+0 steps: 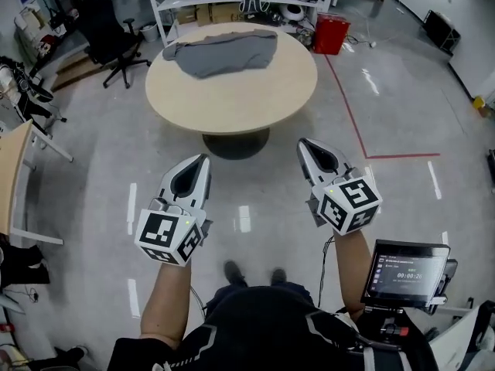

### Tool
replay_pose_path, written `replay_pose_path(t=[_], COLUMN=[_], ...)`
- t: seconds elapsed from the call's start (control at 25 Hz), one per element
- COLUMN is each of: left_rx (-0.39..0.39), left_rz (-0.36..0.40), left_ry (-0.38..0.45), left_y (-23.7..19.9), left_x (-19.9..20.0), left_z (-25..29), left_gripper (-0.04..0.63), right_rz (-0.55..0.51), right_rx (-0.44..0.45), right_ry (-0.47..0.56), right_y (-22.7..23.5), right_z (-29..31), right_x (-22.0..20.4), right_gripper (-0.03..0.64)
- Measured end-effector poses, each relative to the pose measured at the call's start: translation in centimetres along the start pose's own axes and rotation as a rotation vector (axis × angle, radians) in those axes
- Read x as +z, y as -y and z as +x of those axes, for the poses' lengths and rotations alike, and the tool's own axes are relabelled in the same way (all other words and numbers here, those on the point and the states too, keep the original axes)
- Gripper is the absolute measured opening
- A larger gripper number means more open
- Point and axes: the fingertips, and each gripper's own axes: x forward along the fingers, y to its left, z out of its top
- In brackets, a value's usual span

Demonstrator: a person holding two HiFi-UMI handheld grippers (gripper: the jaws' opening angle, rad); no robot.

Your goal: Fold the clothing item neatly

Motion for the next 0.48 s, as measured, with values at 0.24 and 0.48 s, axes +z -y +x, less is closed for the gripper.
replay_pose_path(t=[0.24,0.48], left_rx=[0.025,0.049], left_rz=[-0.005,0.0], left_ry=[-0.013,-0.004], left_y=[6.5,10.7], left_x=[-0.6,0.3], left_z=[-0.5,-1.2], left_gripper=[0.0,0.0], right_rz=[0.01,0.001], right_rx=[0.03,0.037], right_ry=[0.044,0.051], right_y=[1.9,3.2], right_z=[-5.7,-9.9], right_x=[0.3,0.4], right_gripper=[0.008,0.008])
